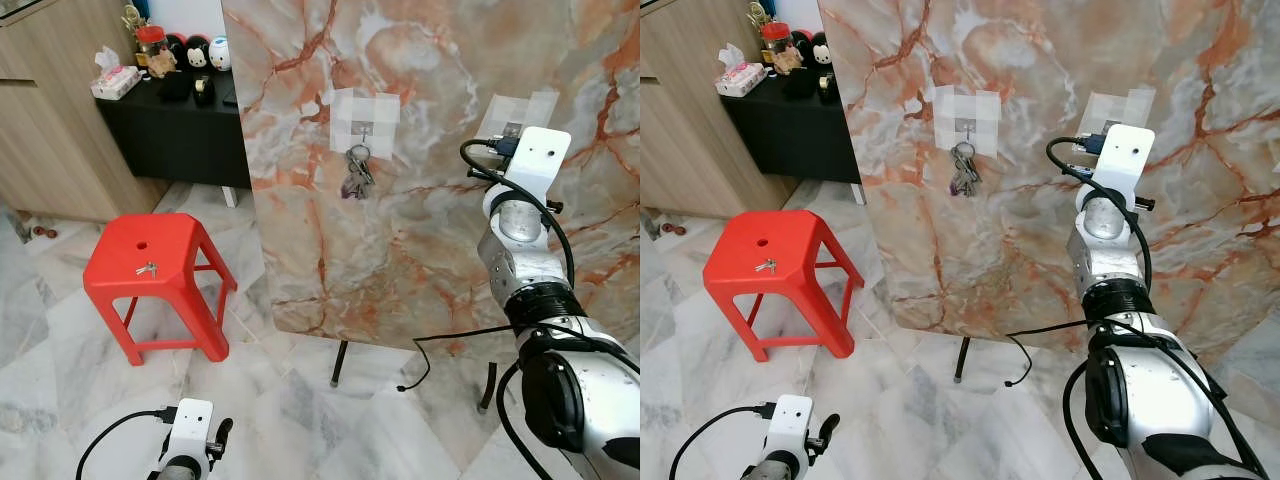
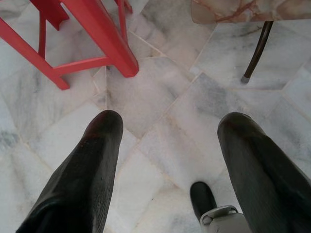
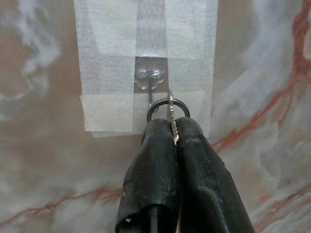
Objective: Hang keys on a hook
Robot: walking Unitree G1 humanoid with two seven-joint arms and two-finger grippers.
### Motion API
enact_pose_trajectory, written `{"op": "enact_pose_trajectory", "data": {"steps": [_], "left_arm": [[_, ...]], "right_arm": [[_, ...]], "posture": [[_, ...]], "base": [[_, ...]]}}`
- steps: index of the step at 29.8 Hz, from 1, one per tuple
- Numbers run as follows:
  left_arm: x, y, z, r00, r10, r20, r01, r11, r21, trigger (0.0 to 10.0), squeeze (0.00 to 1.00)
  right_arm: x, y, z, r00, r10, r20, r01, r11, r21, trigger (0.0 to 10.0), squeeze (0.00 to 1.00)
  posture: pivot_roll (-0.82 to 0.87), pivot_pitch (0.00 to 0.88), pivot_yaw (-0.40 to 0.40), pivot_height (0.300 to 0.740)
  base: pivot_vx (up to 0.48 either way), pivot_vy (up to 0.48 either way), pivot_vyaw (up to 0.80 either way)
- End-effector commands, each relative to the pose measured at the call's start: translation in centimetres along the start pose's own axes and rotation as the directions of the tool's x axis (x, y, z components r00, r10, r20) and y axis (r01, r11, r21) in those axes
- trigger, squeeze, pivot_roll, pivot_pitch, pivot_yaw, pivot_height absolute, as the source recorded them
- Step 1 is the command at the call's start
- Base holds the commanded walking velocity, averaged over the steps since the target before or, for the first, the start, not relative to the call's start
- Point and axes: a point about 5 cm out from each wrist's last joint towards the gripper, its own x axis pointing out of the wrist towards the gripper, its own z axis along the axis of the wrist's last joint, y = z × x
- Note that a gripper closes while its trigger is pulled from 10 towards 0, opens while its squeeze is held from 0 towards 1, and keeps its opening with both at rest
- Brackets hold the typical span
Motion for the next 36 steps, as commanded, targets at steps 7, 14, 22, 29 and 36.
{"op": "enact_pose_trajectory", "data": {"steps": [7, 14, 22, 29, 36], "left_arm": [[-0.1, 0.11, -0.37, 1.0, -0.005, -0.023, 0.006, 1.0, 0.026, 10.0, 0.0], [-0.11, 0.08, -0.37, 1.0, -0.005, -0.022, 0.005, 1.0, 0.024, 10.0, 0.0], [-0.13, 0.07, -0.39, 1.0, -0.003, -0.021, 0.004, 1.0, 0.021, 10.0, 0.0], [-0.13, 0.08, -0.39, 1.0, -0.004, -0.02, 0.004, 1.0, 0.022, 10.0, 0.0], [-0.13, 0.1, -0.39, 1.0, -0.002, -0.02, 0.003, 1.0, 0.021, 10.0, 0.0]], "right_arm": [[0.37, 0.23, 1.1, 1.0, 0.024, 0.011, -0.024, 1.0, -0.001, 10.0, 0.0], [0.44, 0.33, 1.18, 0.999, 0.033, 0.008, -0.033, 0.999, -0.007, 10.0, 0.0], [0.48, 0.42, 1.19, 0.999, 0.04, 0.002, -0.04, 0.999, -0.012, 10.0, 0.0], [0.54, 0.73, 1.43, 0.998, 0.063, 0.001, -0.063, 0.998, -0.011, 10.0, 0.0], [0.54, 1.03, 1.59, 0.996, 0.091, 0.001, -0.091, 0.996, -0.018, 10.0, 0.0]], "posture": [[0.02, 0.055, -0.011, 0.74], [0.02, 0.056, -0.012, 0.74], [0.02, 0.056, -0.012, 0.74], [0.02, 0.061, -0.013, 0.74], [0.02, 0.062, -0.012, 0.74]], "base": [[0.0, 0.0, 0.0], [0.0, 0.0, 0.0], [0.0, 0.0, 0.0], [0.0, 0.0, 0.0], [0.0, 0.0, 0.0]]}}
